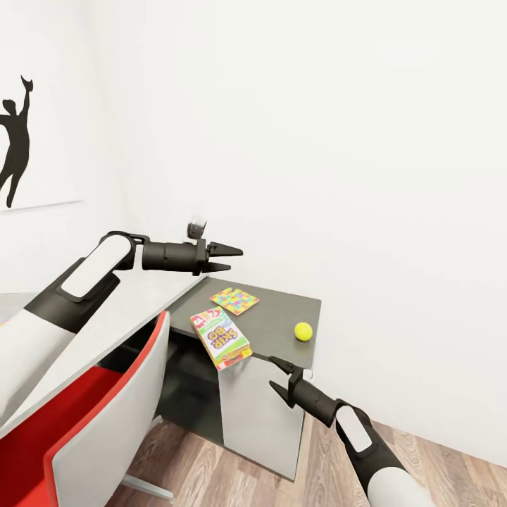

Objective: Put all the toys in the child's room - the three board games (two on the bed and one on the table), the two jigsaw puzzles on the table, and the tennis ball on the table - inside the toy box on the table in the child's room.

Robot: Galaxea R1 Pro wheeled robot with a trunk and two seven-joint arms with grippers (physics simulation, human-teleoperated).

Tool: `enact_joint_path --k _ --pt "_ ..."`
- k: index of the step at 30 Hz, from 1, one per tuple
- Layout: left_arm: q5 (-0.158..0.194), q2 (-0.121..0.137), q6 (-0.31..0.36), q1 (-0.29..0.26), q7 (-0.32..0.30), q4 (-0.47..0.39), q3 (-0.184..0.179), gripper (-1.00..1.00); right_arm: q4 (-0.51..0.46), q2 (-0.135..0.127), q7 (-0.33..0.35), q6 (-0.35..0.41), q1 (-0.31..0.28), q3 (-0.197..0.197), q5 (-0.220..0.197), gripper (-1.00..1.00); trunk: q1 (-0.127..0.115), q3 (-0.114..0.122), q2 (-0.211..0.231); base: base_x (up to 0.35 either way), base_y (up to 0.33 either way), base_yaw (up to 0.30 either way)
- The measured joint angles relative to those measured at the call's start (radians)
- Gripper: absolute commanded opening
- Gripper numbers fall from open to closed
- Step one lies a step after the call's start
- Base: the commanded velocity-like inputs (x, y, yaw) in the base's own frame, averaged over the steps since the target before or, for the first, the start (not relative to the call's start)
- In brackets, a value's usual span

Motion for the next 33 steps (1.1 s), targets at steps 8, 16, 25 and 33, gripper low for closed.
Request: enact_joint_path --k 8,16,25,33 --pt "0.000 0.004 0.000 0.000 0.000 -0.001 0.000 1.00 0.001 0.000 0.000 0.001 0.000 0.000 0.000 1.00 0.000 0.000 0.000 0.058 0.099 0.000" --pt "0.000 0.005 0.000 0.000 0.000 -0.001 0.000 1.00 0.000 0.000 0.000 0.001 0.000 0.000 0.000 1.00 0.000 0.000 0.000 0.012 0.026 0.000" --pt "0.000 0.004 0.000 0.000 0.000 -0.001 0.000 1.00 0.000 0.001 -0.001 0.000 0.000 -0.001 0.000 1.00 0.000 0.001 0.000 0.000 0.001 0.011" --pt "0.000 0.004 0.000 0.000 0.000 0.000 0.000 1.00 0.000 0.000 0.000 0.000 0.000 0.001 0.000 1.00 0.000 0.007 0.000 0.000 0.000 0.106"
